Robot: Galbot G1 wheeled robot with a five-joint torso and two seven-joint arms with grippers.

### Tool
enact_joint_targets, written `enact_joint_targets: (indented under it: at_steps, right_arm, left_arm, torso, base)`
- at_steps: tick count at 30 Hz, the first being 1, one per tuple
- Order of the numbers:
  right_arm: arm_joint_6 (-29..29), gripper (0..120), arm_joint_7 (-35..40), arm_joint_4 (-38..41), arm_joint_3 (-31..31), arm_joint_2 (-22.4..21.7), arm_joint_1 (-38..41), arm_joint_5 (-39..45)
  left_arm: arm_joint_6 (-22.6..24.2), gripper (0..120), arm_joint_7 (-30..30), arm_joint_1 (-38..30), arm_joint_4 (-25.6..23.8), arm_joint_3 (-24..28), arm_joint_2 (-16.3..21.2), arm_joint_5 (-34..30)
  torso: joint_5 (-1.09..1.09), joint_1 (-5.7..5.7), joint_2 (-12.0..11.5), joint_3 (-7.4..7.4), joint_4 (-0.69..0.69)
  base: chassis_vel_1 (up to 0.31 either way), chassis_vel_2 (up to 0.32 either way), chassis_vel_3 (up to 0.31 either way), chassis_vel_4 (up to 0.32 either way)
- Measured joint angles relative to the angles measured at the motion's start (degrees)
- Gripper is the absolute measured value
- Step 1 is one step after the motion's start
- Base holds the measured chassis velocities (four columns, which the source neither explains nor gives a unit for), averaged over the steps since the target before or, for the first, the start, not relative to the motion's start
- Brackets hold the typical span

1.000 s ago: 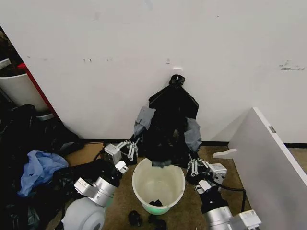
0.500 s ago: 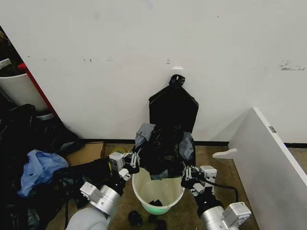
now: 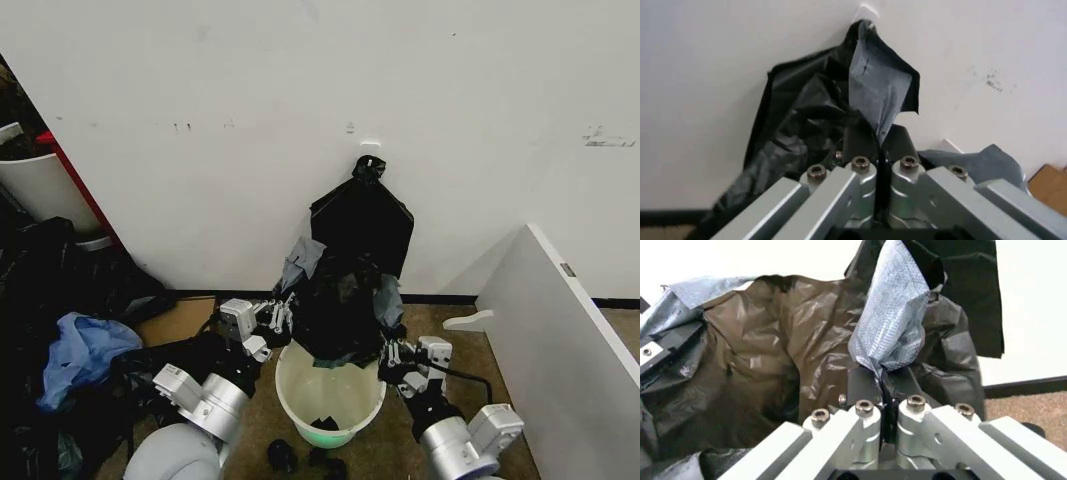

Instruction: Place the garbage bag over the trash bin.

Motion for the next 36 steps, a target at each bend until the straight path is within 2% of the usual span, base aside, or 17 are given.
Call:
enact_joint_targets:
  at_steps: [9, 24, 31, 36]
  right_arm:
    - [-2.52, 0, 1.35, -0.04, 0.53, -0.77, -0.08, 1.28]
    - [-2.84, 0, 2.13, -0.09, 2.26, -0.25, 1.98, -2.20]
    - [-2.38, 0, 1.63, -0.24, 1.50, 0.29, 2.03, -3.16]
    - [-1.72, 0, 1.19, -2.18, 1.07, 0.60, 2.05, -4.96]
  left_arm:
    - [3.99, 0, -3.81, -0.74, -1.43, 0.32, -0.54, -7.38]
    - [8.91, 0, -8.02, 2.30, 1.06, 2.35, -4.71, -12.72]
    - [7.42, 0, -5.93, -1.44, 6.63, 2.56, -8.70, -16.81]
    - [8.79, 0, -6.22, -2.98, 8.71, 3.42, -11.68, -20.52]
  torso:
    - [0.00, 0.00, 0.00, 0.00, 0.00]
    - [0.01, 0.00, 0.00, 0.00, 0.00]
    - [0.00, 0.00, 0.00, 0.00, 0.00]
    - [0.00, 0.01, 0.00, 0.00, 0.00]
  base:
    - [0.000, 0.000, 0.000, 0.000]
    - [0.000, 0.000, 0.000, 0.000]
    - [0.000, 0.000, 0.000, 0.000]
    - [0.000, 0.000, 0.000, 0.000]
